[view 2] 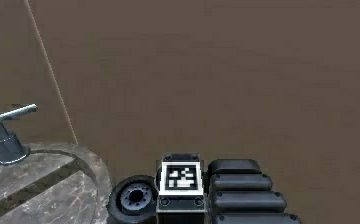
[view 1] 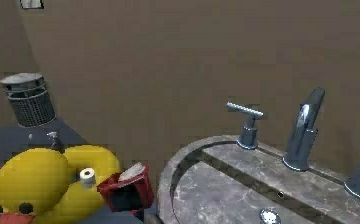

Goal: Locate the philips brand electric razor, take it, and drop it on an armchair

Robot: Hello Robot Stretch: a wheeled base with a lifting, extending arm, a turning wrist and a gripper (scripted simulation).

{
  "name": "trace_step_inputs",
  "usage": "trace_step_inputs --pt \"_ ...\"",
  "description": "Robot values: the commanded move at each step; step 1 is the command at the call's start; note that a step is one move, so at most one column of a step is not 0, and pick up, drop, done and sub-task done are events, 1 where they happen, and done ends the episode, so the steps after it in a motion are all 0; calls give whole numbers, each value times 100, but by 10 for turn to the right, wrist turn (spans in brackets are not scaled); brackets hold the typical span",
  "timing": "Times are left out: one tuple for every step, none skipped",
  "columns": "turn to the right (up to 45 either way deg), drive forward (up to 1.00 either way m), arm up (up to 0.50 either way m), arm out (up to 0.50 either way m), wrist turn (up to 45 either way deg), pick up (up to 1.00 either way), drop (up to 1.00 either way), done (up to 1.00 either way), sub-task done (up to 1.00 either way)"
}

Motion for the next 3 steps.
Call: trace_step_inputs --pt "450 0 0 0 0 0 0 0 0" --pt "-450 0 0 0 0 0 0 0 0" --pt "-450 0 0 0 0 0 0 0 0"
